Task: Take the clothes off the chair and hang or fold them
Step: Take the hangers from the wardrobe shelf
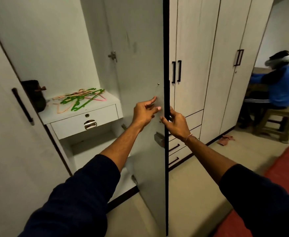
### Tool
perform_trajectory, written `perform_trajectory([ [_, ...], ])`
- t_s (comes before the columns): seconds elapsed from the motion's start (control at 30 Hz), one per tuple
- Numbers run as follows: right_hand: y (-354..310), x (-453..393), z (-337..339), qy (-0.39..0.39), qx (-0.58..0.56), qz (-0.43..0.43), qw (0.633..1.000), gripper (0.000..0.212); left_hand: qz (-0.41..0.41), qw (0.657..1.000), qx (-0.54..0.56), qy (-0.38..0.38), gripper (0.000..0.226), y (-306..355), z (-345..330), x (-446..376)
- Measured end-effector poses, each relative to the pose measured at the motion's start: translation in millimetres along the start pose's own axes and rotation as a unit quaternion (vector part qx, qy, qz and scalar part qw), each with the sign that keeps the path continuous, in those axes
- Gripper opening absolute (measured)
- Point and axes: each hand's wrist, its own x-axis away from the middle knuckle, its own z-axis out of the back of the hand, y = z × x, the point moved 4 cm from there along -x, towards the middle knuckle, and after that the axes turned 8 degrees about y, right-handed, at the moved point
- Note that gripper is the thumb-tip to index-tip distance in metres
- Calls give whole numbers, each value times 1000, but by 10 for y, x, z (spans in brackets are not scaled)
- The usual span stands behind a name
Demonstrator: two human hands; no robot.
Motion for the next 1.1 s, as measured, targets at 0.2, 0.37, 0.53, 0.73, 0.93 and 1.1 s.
perform_trajectory([
  [0.2,253,-177,283,5,75,-36,996,51,-56,989,-130,-39,66,-6,-451,-128],
  [0.37,368,-290,433,11,135,-45,990,53,-73,976,-190,-74,70,-36,-634,-202],
  [0.53,463,-355,478,14,164,-57,985,55,-79,968,-221,-89,73,-131,-668,-295],
  [0.73,459,-350,349,82,185,-60,978,52,-79,965,-234,-91,72,-216,-594,-368],
  [0.93,-17,-244,-101,214,198,127,948,56,-66,970,-230,-39,67,-308,-258,-420],
  [1.1,-212,-328,-850,101,158,130,974,50,-12,974,-227,26,61,-501,408,-432],
])
